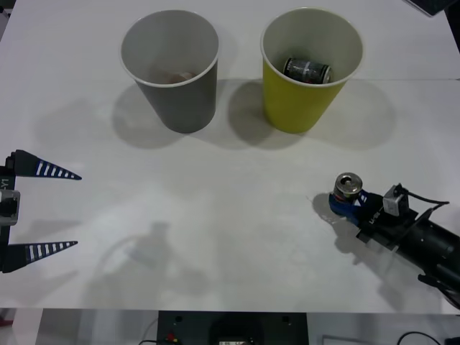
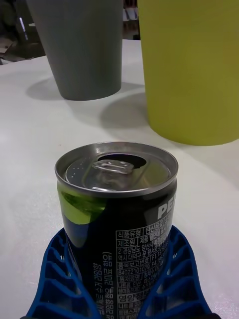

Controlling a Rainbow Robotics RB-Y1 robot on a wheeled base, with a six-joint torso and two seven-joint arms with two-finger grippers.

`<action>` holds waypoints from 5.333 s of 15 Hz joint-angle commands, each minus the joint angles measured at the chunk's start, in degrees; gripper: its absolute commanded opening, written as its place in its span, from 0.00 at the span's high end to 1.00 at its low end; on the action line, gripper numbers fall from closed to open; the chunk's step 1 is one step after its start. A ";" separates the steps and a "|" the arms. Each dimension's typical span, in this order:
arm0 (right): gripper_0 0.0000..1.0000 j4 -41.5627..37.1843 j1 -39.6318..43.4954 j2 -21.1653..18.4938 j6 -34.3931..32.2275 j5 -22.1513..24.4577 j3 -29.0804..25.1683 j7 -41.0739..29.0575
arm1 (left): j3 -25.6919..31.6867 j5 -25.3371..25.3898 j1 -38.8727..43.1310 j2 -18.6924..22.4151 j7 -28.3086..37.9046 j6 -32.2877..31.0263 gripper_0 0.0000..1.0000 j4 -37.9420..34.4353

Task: Put the can into the green bin and the plastic bottle into the gray bin

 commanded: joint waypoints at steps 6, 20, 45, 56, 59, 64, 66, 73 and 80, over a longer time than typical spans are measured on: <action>1.00 -13.39 3.25 -4.65 -1.18 6.86 -0.18 -12.21 | 0.00 0.00 0.00 0.00 0.00 0.00 0.00 0.00; 1.00 -49.51 8.52 -15.72 -1.01 30.15 1.13 -71.53 | 0.00 0.00 0.00 0.00 0.00 0.00 0.00 0.00; 1.00 -33.95 -45.09 -41.04 -13.58 29.98 31.63 -105.11 | 0.00 0.00 0.00 0.00 0.00 0.00 0.00 0.00; 1.00 -7.15 -67.32 -24.95 -13.49 42.02 42.97 -104.32 | 0.00 0.00 0.00 0.00 0.00 0.00 0.00 0.00; 0.99 -6.88 -67.68 -23.55 -12.87 44.83 42.97 -104.23 | 0.00 0.00 0.00 0.00 0.00 0.00 0.00 0.00; 0.00 -6.88 -67.76 -24.16 -12.70 44.30 42.97 -100.36 | 0.00 0.00 0.00 0.00 0.00 0.00 0.00 0.00; 0.00 -6.97 -67.76 -24.69 -12.70 43.60 42.97 -98.34 | 0.00 0.00 0.00 0.00 0.00 0.00 0.00 0.00; 0.00 -9.69 -63.46 -29.35 -19.90 34.02 34.45 -93.59 | 0.00 0.00 0.00 0.00 0.00 0.00 0.00 0.00; 0.00 -30.44 -43.95 -32.86 -23.42 33.14 17.04 -85.60 | 0.00 0.00 0.00 0.00 0.00 0.00 0.00 0.00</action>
